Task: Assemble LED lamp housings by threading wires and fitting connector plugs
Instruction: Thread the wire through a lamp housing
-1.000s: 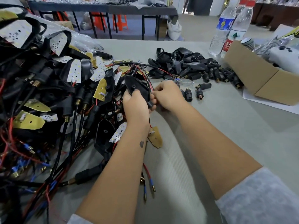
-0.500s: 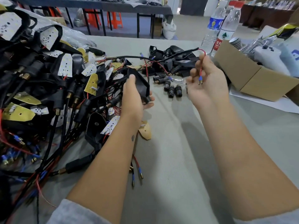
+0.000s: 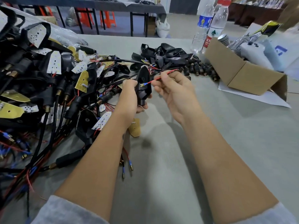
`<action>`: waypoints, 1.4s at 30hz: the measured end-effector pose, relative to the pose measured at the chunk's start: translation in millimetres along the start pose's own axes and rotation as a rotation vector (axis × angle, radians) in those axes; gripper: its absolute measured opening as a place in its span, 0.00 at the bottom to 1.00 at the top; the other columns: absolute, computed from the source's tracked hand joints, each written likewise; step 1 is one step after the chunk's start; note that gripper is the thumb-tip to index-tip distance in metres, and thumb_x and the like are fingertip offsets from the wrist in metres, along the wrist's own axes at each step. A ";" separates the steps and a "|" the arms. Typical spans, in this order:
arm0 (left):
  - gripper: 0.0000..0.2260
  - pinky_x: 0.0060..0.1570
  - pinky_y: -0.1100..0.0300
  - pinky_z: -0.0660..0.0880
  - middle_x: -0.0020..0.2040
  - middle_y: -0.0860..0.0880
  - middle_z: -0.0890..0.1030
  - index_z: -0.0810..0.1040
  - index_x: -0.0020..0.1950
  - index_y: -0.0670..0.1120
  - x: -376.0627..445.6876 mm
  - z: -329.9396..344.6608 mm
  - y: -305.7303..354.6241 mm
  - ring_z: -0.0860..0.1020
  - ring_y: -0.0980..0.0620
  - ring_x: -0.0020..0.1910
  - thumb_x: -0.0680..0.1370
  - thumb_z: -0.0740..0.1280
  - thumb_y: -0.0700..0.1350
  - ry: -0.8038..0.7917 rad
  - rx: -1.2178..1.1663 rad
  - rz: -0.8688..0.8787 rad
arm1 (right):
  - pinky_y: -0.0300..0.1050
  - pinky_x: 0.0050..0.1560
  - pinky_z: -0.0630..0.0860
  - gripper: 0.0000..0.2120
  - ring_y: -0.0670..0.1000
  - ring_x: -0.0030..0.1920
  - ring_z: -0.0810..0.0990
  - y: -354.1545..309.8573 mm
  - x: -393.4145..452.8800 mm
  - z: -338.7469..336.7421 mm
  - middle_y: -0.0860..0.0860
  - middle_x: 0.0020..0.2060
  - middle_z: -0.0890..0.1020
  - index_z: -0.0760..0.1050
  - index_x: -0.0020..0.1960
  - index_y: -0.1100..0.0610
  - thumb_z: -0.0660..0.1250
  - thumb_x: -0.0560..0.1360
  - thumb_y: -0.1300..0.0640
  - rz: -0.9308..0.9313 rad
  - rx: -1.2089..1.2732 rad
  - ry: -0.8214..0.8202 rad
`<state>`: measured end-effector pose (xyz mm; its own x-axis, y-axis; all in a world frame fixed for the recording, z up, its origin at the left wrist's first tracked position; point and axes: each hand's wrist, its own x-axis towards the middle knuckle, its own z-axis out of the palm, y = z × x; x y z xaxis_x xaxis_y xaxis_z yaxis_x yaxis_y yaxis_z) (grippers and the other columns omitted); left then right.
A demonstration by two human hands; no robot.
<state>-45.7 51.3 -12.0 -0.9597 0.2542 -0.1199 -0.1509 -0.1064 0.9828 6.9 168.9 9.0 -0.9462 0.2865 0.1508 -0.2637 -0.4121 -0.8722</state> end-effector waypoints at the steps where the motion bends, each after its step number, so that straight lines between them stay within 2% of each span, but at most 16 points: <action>1: 0.22 0.22 0.67 0.62 0.37 0.45 0.79 0.69 0.65 0.36 -0.7 0.2 0.1 0.73 0.49 0.23 0.81 0.50 0.50 -0.001 0.025 0.010 | 0.37 0.37 0.79 0.07 0.48 0.34 0.83 1.9 0.1 0.9 0.56 0.37 0.80 0.73 0.44 0.62 0.62 0.80 0.67 -0.012 -0.025 0.003; 4: 0.10 0.26 0.63 0.65 0.40 0.46 0.80 0.70 0.56 0.47 -3.9 -0.6 0.3 0.78 0.50 0.27 0.83 0.52 0.49 0.003 0.027 0.075 | 0.38 0.37 0.79 0.07 0.47 0.34 0.82 6.3 -0.1 2.1 0.55 0.36 0.81 0.74 0.44 0.60 0.63 0.80 0.66 -0.073 -0.203 0.046; 7: 0.08 0.30 0.60 0.70 0.47 0.46 0.81 0.71 0.50 0.53 -5.3 -1.3 1.0 0.80 0.51 0.33 0.84 0.53 0.50 0.007 0.019 0.128 | 0.39 0.37 0.79 0.06 0.48 0.34 0.82 6.6 -0.2 -0.2 0.58 0.36 0.81 0.73 0.44 0.60 0.63 0.80 0.66 -0.120 -0.369 0.139; 12: 0.16 0.36 0.61 0.71 0.47 0.47 0.79 0.74 0.61 0.48 -4.0 -0.9 0.4 0.76 0.54 0.37 0.82 0.49 0.40 -0.108 -0.086 0.169 | 0.41 0.37 0.82 0.03 0.46 0.32 0.82 8.9 -0.2 1.3 0.61 0.36 0.82 0.74 0.46 0.65 0.64 0.79 0.67 -0.132 -0.484 0.174; 15: 0.18 0.38 0.61 0.71 0.52 0.44 0.78 0.73 0.64 0.45 -4.7 -0.2 1.2 0.75 0.52 0.42 0.81 0.48 0.36 -0.119 -0.115 0.143 | 0.40 0.36 0.81 0.06 0.46 0.32 0.82 10.2 0.0 1.0 0.61 0.36 0.83 0.74 0.42 0.63 0.66 0.78 0.67 -0.153 -0.582 0.179; 18: 0.12 0.44 0.60 0.76 0.53 0.42 0.79 0.74 0.63 0.40 -5.2 -0.7 0.9 0.78 0.50 0.46 0.84 0.55 0.41 -0.072 -0.090 0.158 | 0.48 0.39 0.79 0.07 0.48 0.32 0.79 11.6 1.9 -2.9 0.55 0.32 0.80 0.76 0.39 0.60 0.69 0.76 0.63 -0.181 -0.659 0.195; 20: 0.15 0.43 0.60 0.78 0.51 0.42 0.80 0.72 0.64 0.37 -7.4 -0.9 0.8 0.81 0.52 0.43 0.83 0.61 0.46 -0.053 -0.076 0.161 | 0.53 0.42 0.77 0.09 0.50 0.34 0.76 12.1 3.1 -4.8 0.54 0.31 0.78 0.77 0.36 0.60 0.71 0.75 0.61 -0.193 -0.715 0.173; 22: 0.17 0.38 0.61 0.78 0.50 0.43 0.81 0.74 0.60 0.39 -9.3 -1.3 -0.1 0.82 0.53 0.39 0.81 0.64 0.52 -0.047 0.008 0.163 | 0.49 0.39 0.74 0.11 0.46 0.33 0.74 13.3 4.0 -4.9 0.50 0.29 0.77 0.76 0.33 0.56 0.71 0.74 0.61 -0.199 -0.769 0.126; 24: 0.13 0.36 0.62 0.76 0.47 0.45 0.82 0.77 0.55 0.43 -11.1 -1.3 0.9 0.82 0.54 0.38 0.81 0.64 0.51 -0.057 0.077 0.161 | 0.45 0.37 0.74 0.14 0.45 0.32 0.74 14.9 3.9 -3.8 0.48 0.29 0.77 0.76 0.32 0.52 0.71 0.74 0.62 -0.199 -0.789 0.111; 26: 0.08 0.35 0.62 0.74 0.46 0.46 0.83 0.80 0.52 0.45 -13.0 -0.4 4.1 0.81 0.53 0.36 0.82 0.61 0.44 -0.077 0.043 0.147 | 0.47 0.39 0.78 0.15 0.49 0.37 0.78 15.5 4.5 -5.6 0.50 0.32 0.80 0.76 0.32 0.50 0.70 0.75 0.63 -0.155 -0.714 0.152; 28: 0.11 0.33 0.64 0.72 0.43 0.49 0.83 0.80 0.51 0.49 -13.0 -0.6 4.7 0.80 0.56 0.34 0.80 0.61 0.37 -0.083 0.101 0.187 | 0.41 0.35 0.78 0.12 0.51 0.38 0.80 14.6 5.1 -9.4 0.54 0.35 0.81 0.77 0.35 0.54 0.69 0.76 0.63 -0.113 -0.595 0.177; 32: 0.08 0.31 0.69 0.72 0.40 0.54 0.83 0.79 0.51 0.50 -14.2 -0.1 -0.8 0.76 0.62 0.29 0.80 0.65 0.37 -0.084 0.281 0.321 | 0.38 0.32 0.77 0.05 0.47 0.32 0.81 13.6 5.4 -12.2 0.55 0.33 0.81 0.76 0.41 0.59 0.70 0.75 0.64 -0.123 -0.513 0.230; 35: 0.05 0.32 0.68 0.74 0.35 0.53 0.83 0.80 0.50 0.44 -11.9 -1.1 -2.0 0.76 0.61 0.28 0.80 0.66 0.36 -0.055 0.212 0.307 | 0.40 0.33 0.77 0.14 0.49 0.30 0.79 11.9 7.9 -10.5 0.54 0.33 0.79 0.67 0.50 0.58 0.72 0.74 0.65 -0.074 -0.215 0.307; 37: 0.05 0.32 0.69 0.74 0.33 0.53 0.83 0.81 0.50 0.42 -12.3 -0.4 -1.1 0.77 0.60 0.28 0.80 0.65 0.36 -0.085 0.189 0.287 | 0.37 0.30 0.72 0.12 0.46 0.28 0.74 8.1 8.4 -9.8 0.50 0.29 0.78 0.67 0.55 0.61 0.69 0.77 0.62 0.006 0.028 0.232; 39: 0.07 0.31 0.68 0.74 0.31 0.53 0.82 0.80 0.48 0.44 -14.7 1.6 -0.7 0.76 0.60 0.28 0.81 0.63 0.35 -0.149 0.179 0.255 | 0.35 0.29 0.67 0.11 0.45 0.29 0.69 4.7 7.6 -11.6 0.50 0.32 0.76 0.71 0.57 0.61 0.64 0.80 0.55 0.096 0.129 0.123; 42: 0.12 0.30 0.68 0.73 0.29 0.53 0.80 0.81 0.47 0.47 -18.3 2.4 1.7 0.75 0.58 0.27 0.81 0.61 0.34 -0.242 0.170 0.198 | 0.39 0.34 0.61 0.16 0.46 0.33 0.68 1.6 5.1 -13.1 0.51 0.40 0.77 0.73 0.58 0.58 0.59 0.81 0.47 0.156 0.161 0.013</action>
<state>-27.8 48.8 -7.8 -0.8794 0.4671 0.0924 0.0937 -0.0205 0.9954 4.0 181.1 2.3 -0.9756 0.2194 0.0130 -0.1422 -0.5849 -0.7986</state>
